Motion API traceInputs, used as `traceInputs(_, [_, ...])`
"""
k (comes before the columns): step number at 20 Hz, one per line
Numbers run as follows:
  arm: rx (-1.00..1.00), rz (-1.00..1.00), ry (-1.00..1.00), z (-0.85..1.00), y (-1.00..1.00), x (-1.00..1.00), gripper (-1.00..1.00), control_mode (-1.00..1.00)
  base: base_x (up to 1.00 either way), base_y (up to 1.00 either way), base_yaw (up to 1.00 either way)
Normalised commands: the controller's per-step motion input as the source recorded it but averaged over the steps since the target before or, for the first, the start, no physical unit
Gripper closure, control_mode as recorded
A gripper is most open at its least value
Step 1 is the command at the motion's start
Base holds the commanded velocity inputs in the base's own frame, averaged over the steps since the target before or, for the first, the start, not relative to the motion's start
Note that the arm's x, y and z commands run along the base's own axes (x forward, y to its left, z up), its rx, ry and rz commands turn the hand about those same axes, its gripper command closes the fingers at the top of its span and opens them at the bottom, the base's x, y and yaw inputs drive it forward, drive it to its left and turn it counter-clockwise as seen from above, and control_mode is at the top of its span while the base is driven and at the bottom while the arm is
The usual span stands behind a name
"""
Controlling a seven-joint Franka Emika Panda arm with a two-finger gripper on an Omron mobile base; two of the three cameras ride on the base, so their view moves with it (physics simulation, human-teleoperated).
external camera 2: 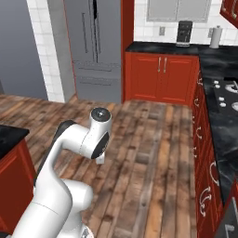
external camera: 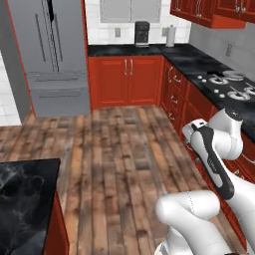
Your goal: Move the pot and pan from the stove into the sink.
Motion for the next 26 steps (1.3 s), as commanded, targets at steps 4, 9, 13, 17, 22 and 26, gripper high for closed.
traceInputs(4, [0.0, 0.0, 0.0, 0.0, 0.0, 0.0, -1.0, 1.0, 0.75, 0.26, -0.08])
traceInputs(9, [0.0, 0.0, 0.0, 0.0, 0.0, 0.0, -1.0, 1.0, 0.74, 0.28, -0.08])
traceInputs(13, [0.0, 0.0, 0.0, 0.0, 0.0, 0.0, -1.0, 1.0, 0.72, 0.27, -0.08])
traceInputs(17, [0.0, 0.0, 0.0, 0.0, 0.0, 0.0, -1.0, 1.0, 0.75, 0.3, -0.08])
traceInputs(22, [0.0, 0.0, 0.0, 0.0, 0.0, 0.0, -1.0, 1.0, 0.78, 0.32, -0.09])
traceInputs(26, [0.0, 0.0, 0.0, 0.0, 0.0, 0.0, -1.0, 1.0, 0.79, 0.32, -0.09])
